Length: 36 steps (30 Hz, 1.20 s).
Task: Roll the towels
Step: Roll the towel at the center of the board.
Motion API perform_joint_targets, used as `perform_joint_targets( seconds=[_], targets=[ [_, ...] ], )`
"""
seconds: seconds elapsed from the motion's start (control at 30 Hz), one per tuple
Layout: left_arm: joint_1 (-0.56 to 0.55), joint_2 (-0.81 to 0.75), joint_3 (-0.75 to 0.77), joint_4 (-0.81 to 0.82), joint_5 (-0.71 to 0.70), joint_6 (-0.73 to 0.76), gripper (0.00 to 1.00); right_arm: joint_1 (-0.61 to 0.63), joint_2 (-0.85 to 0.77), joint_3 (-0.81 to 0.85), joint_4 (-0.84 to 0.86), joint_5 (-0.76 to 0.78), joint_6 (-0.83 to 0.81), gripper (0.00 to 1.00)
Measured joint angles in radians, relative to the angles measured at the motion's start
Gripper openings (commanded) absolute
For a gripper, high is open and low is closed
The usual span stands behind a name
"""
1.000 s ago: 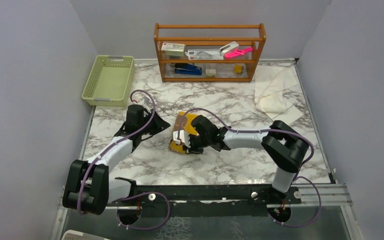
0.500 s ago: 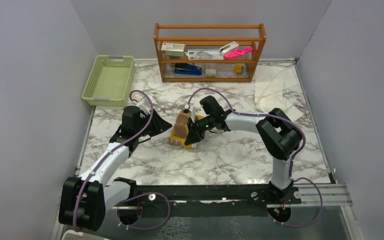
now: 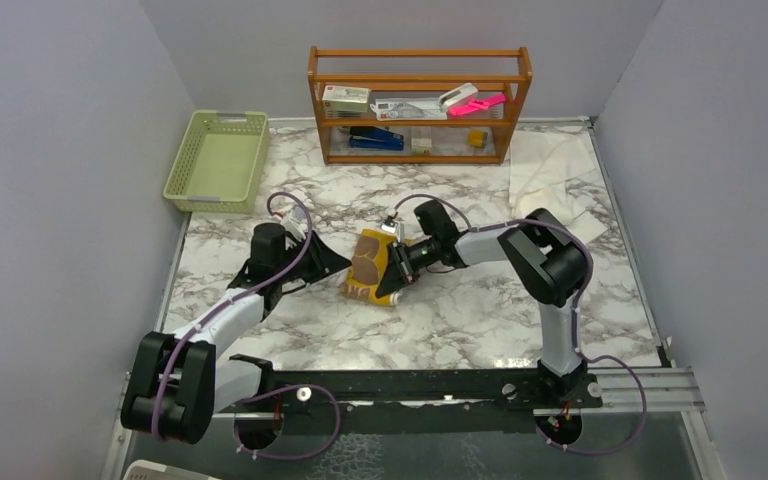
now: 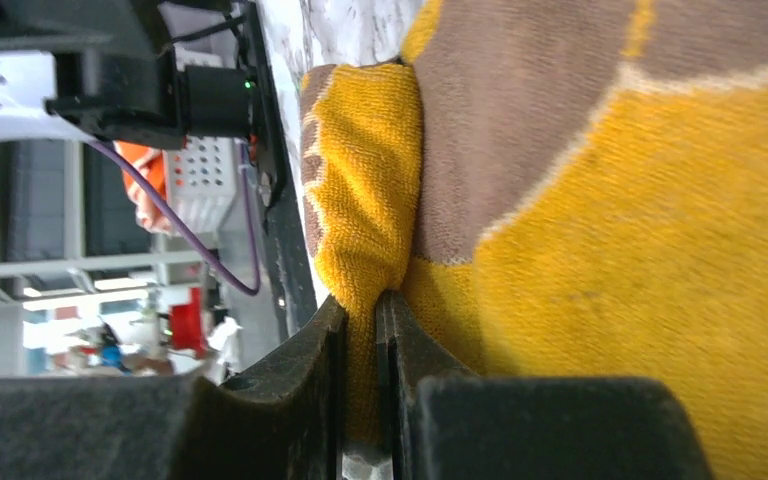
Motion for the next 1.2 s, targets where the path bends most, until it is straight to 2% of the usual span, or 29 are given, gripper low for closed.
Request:
perform_joint_targets(
  seconds=[0.33,0.63,0.83,0.9,0.97,1.1,1.2],
  targets=[
    [-0.061,0.034,0.0,0.077,0.001,-0.024,0.26,-0.055,0.062,-0.094,0.24,-0.024,0.325,0.01],
    [-0.142,0.18,-0.018,0.184,0.0,-0.06,0.26,-0.057,0.082,-0.096,0.281,-0.022,0.41,0.01],
    [-0.153,0.241,-0.032,0.239,-0.022,-0.069,0.26,-0.057,0.089,-0.096,0.29,-0.021,0.431,0.03],
    [-0.155,0.27,-0.033,0.26,-0.045,-0.063,0.26,-0.057,0.089,-0.096,0.29,-0.017,0.433,0.11],
    [-0.163,0.313,-0.034,0.287,-0.08,-0.054,0.25,-0.057,0.089,-0.094,0.286,-0.01,0.429,0.25],
    [-0.185,0.397,-0.035,0.397,-0.113,-0.052,0.25,-0.057,0.064,-0.07,0.213,0.018,0.378,0.65],
    [-0.201,0.429,-0.041,0.463,-0.137,-0.052,0.25,-0.049,-0.014,-0.031,0.11,0.097,0.27,0.68]
  ],
)
